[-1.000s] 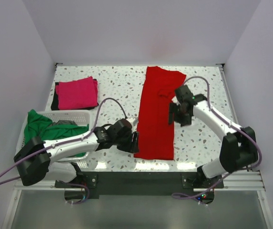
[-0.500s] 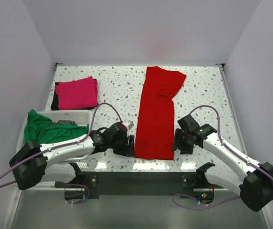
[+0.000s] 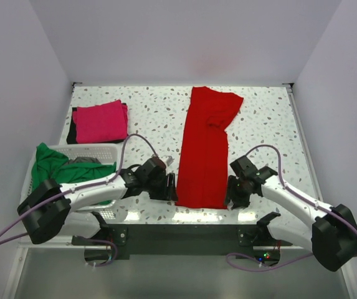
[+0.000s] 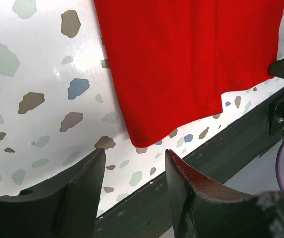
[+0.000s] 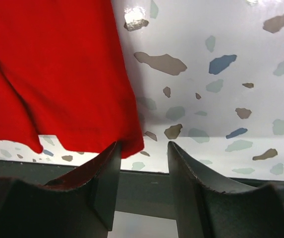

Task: Fold and stack the t-shirts
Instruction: Fold the tshirt

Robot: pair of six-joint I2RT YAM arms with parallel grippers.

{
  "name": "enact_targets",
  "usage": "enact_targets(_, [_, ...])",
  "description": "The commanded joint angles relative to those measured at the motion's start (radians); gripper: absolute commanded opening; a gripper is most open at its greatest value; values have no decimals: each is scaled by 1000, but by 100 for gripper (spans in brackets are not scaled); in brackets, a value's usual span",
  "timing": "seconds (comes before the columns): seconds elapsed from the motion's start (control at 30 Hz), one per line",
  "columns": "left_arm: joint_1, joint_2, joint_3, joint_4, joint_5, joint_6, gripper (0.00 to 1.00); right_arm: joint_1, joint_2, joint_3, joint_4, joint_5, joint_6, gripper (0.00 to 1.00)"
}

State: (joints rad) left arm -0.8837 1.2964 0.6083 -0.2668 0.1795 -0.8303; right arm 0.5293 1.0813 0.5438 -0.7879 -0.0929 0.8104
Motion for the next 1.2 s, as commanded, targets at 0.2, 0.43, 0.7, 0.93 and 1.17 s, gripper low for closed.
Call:
enact_targets(0.2, [9,69,16,61,32,-12,54,6,40,-42,102,-36,10,35])
enact_targets(0.43, [9,107,30,43,26,0,45,6,23,-62,105,-67,22,18])
enact_targets(0.7, [9,109,31,81,37,7,44,9,6,-76,95,-68,35,13])
enact_targets(0.93, [9,118,28,116,58,8,44,15,-9,-87,82,-67,52,11])
enact_targets(1.17, [9,49,33,92,32,-4,36,21,-30,-90,59,-62,64,9])
